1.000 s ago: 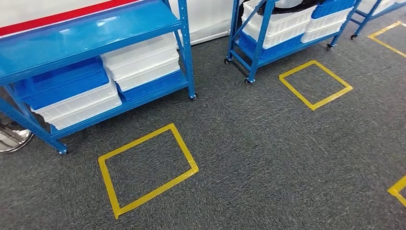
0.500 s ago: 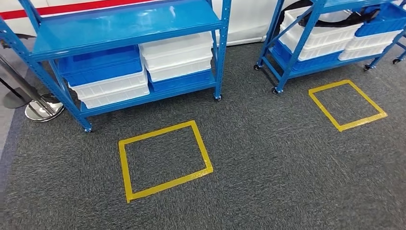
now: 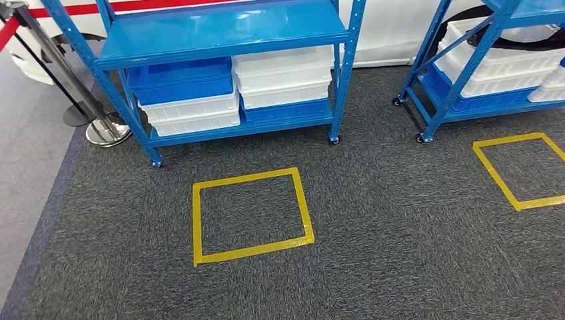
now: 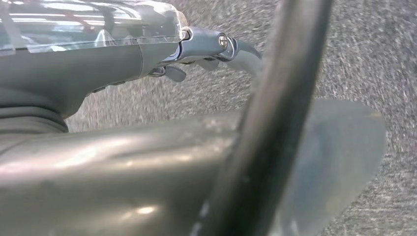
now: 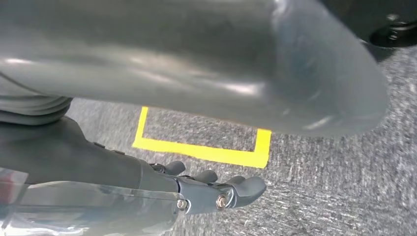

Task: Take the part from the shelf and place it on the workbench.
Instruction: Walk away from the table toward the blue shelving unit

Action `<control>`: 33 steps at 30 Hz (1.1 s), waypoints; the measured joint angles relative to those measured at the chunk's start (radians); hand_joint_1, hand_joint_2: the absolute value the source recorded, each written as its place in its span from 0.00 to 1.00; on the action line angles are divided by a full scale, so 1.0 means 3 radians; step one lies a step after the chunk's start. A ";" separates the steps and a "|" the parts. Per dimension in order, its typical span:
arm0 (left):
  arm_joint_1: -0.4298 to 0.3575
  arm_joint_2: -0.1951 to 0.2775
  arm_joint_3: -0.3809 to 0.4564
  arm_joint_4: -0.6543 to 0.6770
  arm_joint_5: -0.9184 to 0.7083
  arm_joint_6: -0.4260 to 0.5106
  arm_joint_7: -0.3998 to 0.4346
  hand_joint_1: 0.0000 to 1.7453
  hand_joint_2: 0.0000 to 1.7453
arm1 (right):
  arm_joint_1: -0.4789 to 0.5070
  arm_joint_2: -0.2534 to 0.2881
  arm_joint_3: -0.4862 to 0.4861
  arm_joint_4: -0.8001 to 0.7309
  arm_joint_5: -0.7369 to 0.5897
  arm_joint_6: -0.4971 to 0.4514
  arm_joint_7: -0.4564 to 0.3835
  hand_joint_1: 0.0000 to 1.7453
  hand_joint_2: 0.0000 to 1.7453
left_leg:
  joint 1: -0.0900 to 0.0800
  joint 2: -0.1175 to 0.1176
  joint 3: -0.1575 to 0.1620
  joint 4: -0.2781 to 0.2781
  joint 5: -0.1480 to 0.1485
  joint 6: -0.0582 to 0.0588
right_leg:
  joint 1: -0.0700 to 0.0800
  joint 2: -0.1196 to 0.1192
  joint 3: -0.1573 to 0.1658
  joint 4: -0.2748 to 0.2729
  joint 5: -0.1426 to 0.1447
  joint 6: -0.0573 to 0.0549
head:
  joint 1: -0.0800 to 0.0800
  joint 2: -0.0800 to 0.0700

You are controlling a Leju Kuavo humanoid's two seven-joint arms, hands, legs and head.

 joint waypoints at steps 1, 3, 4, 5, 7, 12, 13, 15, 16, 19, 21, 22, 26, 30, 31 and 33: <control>-0.0005 -0.0001 0.0000 0.0000 0.0000 0.0000 0.0001 0.00 0.00 | 0.0006 0.0000 0.0000 0.0000 0.0000 -0.0003 0.0003 0.00 0.00 | 0.0001 0.0025 -0.0099 0.0224 -0.0106 -0.0006 | 0.0010 -0.0050 -0.0003 0.0002 -0.0002 -0.0007 | 0.0000 0.0000; 0.0001 -0.0002 0.0000 0.0000 0.0000 -0.0002 -0.0004 0.00 0.00 | 0.0011 0.0000 -0.0001 0.0001 -0.0003 -0.0019 0.0011 0.00 0.00 | 0.0001 0.0041 -0.0174 0.0435 -0.0154 -0.0011 | 0.0024 -0.0138 -0.0005 0.0007 -0.0009 -0.0012 | 0.0000 0.0000; 0.0008 -0.0003 0.0000 0.0000 0.0000 -0.0004 -0.0012 0.00 0.00 | 0.0010 0.0001 -0.0003 0.0000 -0.0010 -0.0034 0.0013 0.00 0.00 | 0.0000 0.0046 -0.0120 0.0355 -0.0091 -0.0006 | 0.0028 -0.0168 -0.0003 0.0010 -0.0013 -0.0011 | 0.0001 0.0000; 0.0015 -0.0003 0.0000 0.0000 0.0000 -0.0009 -0.0025 0.00 0.00 | 0.0005 0.0002 -0.0010 0.0000 -0.0022 -0.0052 0.0016 0.00 0.00 | -0.0001 0.0054 -0.0005 0.0160 0.0010 0.0006 | 0.0032 -0.0193 0.0000 0.0013 -0.0016 -0.0008 | 0.0001 0.0000; 0.0019 -0.0001 0.0000 0.0000 -0.0001 -0.0020 -0.0056 0.00 0.00 | -0.0008 0.0008 -0.0029 0.0000 -0.0046 -0.0083 0.0014 0.00 0.00 | -0.0014 0.0088 0.0239 -0.0286 0.0159 0.0044 | 0.0041 -0.0224 0.0004 0.0020 -0.0026 0.0008 | 0.0001 0.0000; 0.0035 0.0002 0.0002 0.0000 -0.0006 -0.0057 -0.0088 0.00 0.00 | -0.0036 0.0017 -0.0071 -0.0001 -0.0058 -0.0100 0.0008 0.00 0.00 | -0.0031 0.0098 0.0364 -0.0533 0.0200 0.0134 | 0.0038 -0.0211 0.0016 0.0029 -0.0045 0.0103 | 0.0001 0.0000; 0.0035 0.0002 0.0003 0.0000 -0.0006 -0.0060 -0.0090 0.00 0.00 | -0.0036 0.0018 -0.0076 -0.0001 -0.0058 -0.0101 0.0007 0.00 0.00 | -0.0021 0.0092 0.0382 -0.0556 0.0213 0.0153 | 0.0034 -0.0163 -0.0009 0.0089 -0.0084 0.0119 | 0.0001 0.0000; 0.0026 0.0001 0.0003 0.0000 -0.0006 -0.0062 -0.0093 0.00 0.00 | -0.0023 0.0018 -0.0085 -0.0001 -0.0059 -0.0101 0.0005 0.00 0.00 | -0.0014 0.0083 0.0401 -0.0579 0.0224 0.0180 | 0.0024 -0.0052 -0.0174 0.0407 -0.0253 0.0141 | 0.0002 0.0000; 0.0022 0.0001 0.0003 0.0000 -0.0007 -0.0062 -0.0094 0.00 0.00 | -0.0018 0.0018 -0.0087 -0.0001 -0.0059 -0.0101 0.0005 0.00 0.00 | -0.0016 0.0077 0.0401 -0.0579 0.0219 0.0190 | 0.0020 -0.0027 -0.0298 0.0622 -0.0345 0.0148 | 0.0002 0.0000; 0.0023 0.0000 0.0003 0.0000 -0.0019 -0.0064 -0.0081 0.00 0.00 | -0.0003 0.0020 -0.0094 0.0000 -0.0063 -0.0100 0.0006 0.00 0.00 | -0.0019 0.0043 0.0432 -0.0576 0.0184 0.0189 | 0.0007 -0.0016 -0.0480 0.0851 -0.0296 0.0164 | 0.0001 0.0000; 0.0026 -0.0002 0.0004 0.0000 -0.0030 -0.0066 -0.0071 0.00 0.00 | 0.0007 0.0019 -0.0102 0.0000 -0.0065 -0.0100 0.0008 0.00 0.00 | -0.0018 0.0016 0.0478 -0.0575 0.0143 0.0166 | -0.0005 -0.0010 -0.0330 0.0471 -0.0021 0.0157 | 0.0002 0.0000; 0.0025 -0.0003 0.0004 0.0000 -0.0035 -0.0067 -0.0069 0.00 0.00 | 0.0010 0.0019 -0.0106 0.0000 -0.0066 -0.0099 0.0011 0.00 0.00 | -0.0024 0.0006 0.0495 -0.0569 0.0119 0.0148 | -0.0004 -0.0004 -0.0238 0.0267 0.0066 0.0148 | 0.0002 0.0000; 0.0015 -0.0003 0.0004 0.0000 -0.0049 -0.0074 -0.0069 0.00 0.00 | -0.0001 0.0020 -0.0115 0.0001 -0.0073 -0.0089 0.0018 0.00 0.00 | -0.0031 -0.0011 0.0535 -0.0569 0.0053 0.0068 | 0.0014 0.0009 -0.0117 0.0042 0.0065 0.0077 | 0.0001 0.0000; 0.0011 -0.0015 0.0003 0.0000 -0.0059 -0.0077 -0.0079 0.00 0.00 | 0.0005 0.0022 -0.0117 0.0000 -0.0072 -0.0088 0.0010 0.00 0.00 | -0.0012 0.0037 0.0358 -0.0156 -0.0113 0.0009 | 0.0008 -0.0017 -0.0011 0.0000 0.0005 -0.0011 | 0.0001 0.0000; 0.0013 -0.0016 0.0004 0.0000 -0.0060 -0.0078 -0.0079 0.00 0.00 | 0.0007 0.0022 -0.0117 0.0000 -0.0071 -0.0087 0.0007 0.00 0.00 | -0.0011 0.0042 0.0210 0.0077 -0.0182 0.0002 | 0.0012 -0.0022 0.0013 -0.0001 -0.0018 -0.0024 | 0.0000 0.0000; 0.0027 -0.0015 0.0004 0.0000 -0.0061 -0.0078 -0.0079 0.00 0.00 | 0.0008 0.0022 -0.0118 0.0000 -0.0068 -0.0086 0.0004 0.00 0.00 | -0.0010 0.0043 -0.0062 0.0425 -0.0209 -0.0002 | 0.0019 -0.0023 0.0075 0.0000 -0.0075 -0.0030 | 0.0001 0.0000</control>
